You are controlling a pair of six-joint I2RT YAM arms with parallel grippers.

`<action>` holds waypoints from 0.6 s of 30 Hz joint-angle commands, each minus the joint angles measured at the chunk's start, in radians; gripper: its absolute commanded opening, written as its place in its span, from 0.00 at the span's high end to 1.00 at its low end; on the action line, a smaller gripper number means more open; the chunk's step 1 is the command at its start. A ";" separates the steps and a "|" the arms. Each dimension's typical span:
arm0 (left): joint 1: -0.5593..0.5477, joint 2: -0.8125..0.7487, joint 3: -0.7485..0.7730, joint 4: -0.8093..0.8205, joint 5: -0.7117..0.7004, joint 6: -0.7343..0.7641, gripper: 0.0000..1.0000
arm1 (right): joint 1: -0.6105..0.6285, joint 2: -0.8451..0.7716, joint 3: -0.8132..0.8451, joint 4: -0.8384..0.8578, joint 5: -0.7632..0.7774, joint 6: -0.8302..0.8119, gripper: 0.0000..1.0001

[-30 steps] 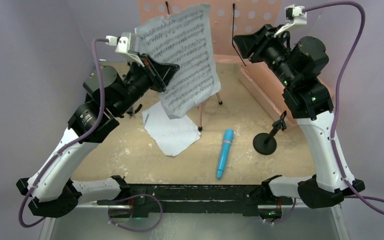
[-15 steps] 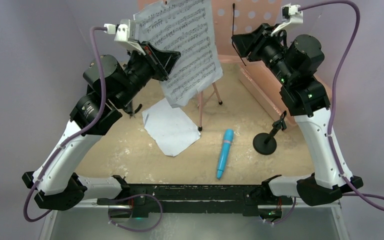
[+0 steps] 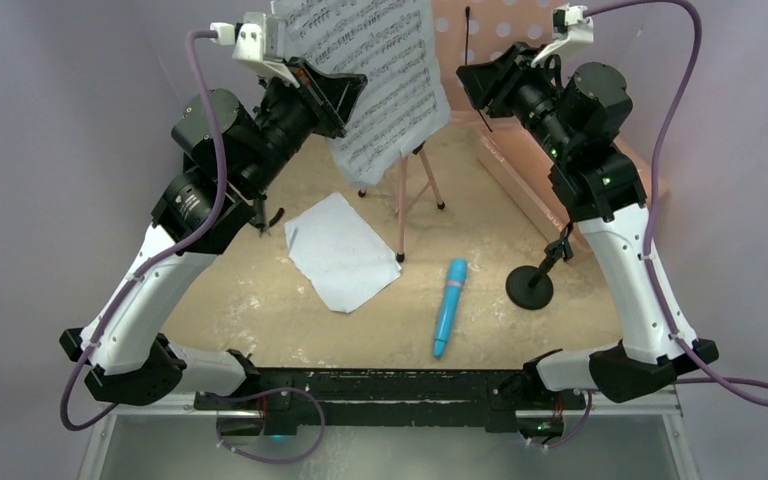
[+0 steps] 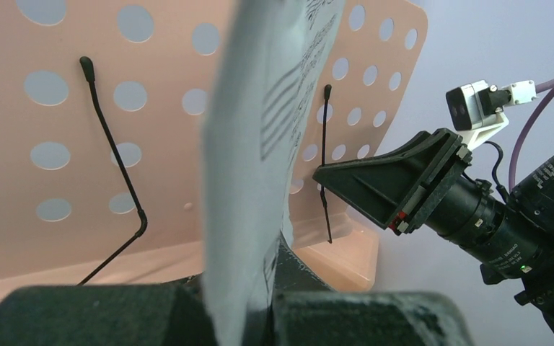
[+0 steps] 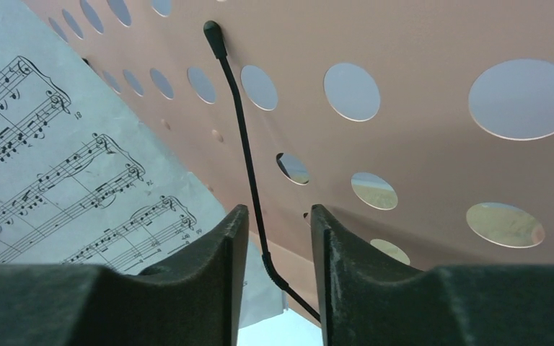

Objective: Set up the instrument practice props

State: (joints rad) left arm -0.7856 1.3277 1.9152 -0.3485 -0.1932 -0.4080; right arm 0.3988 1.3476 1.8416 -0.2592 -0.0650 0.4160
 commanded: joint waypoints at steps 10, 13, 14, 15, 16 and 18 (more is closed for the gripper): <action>0.005 0.054 0.099 0.072 -0.020 0.090 1.00 | 0.001 0.003 0.011 0.123 -0.009 0.042 0.73; 0.005 0.067 0.113 0.069 -0.030 0.101 1.00 | 0.002 0.010 0.013 0.124 -0.013 0.047 0.73; 0.006 0.071 0.117 0.070 -0.034 0.102 1.00 | 0.002 0.010 0.012 0.126 -0.013 0.052 0.73; 0.005 0.073 0.120 0.071 -0.038 0.105 1.00 | 0.001 0.009 0.009 0.131 -0.013 0.053 0.73; 0.005 0.075 0.123 0.074 -0.040 0.110 1.00 | 0.002 0.006 0.001 0.138 -0.013 0.055 0.72; 0.006 0.080 0.126 0.078 -0.041 0.114 1.00 | 0.002 0.008 -0.001 0.148 -0.020 0.058 0.71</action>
State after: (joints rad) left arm -0.7856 1.3998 1.9953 -0.3073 -0.2161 -0.3275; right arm 0.3988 1.3567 1.8397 -0.1802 -0.0704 0.4568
